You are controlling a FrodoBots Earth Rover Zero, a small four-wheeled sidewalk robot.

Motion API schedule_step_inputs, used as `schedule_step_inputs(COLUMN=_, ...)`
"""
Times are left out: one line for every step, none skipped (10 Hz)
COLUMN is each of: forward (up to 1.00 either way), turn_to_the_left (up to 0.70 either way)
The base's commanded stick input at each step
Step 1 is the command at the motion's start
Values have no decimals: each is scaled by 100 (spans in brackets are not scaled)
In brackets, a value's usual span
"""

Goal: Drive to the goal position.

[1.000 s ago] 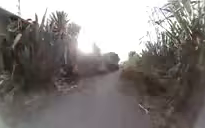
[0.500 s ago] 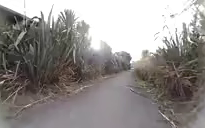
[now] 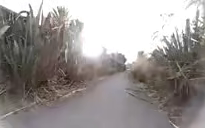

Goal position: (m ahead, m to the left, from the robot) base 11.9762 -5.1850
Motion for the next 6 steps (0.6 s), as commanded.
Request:
schedule_step_inputs(forward=70, turn_to_the_left=-35)
schedule_step_inputs(forward=70, turn_to_the_left=-35)
schedule_step_inputs(forward=70, turn_to_the_left=-35)
schedule_step_inputs(forward=70, turn_to_the_left=-35)
schedule_step_inputs(forward=70, turn_to_the_left=-35)
schedule_step_inputs(forward=70, turn_to_the_left=-17)
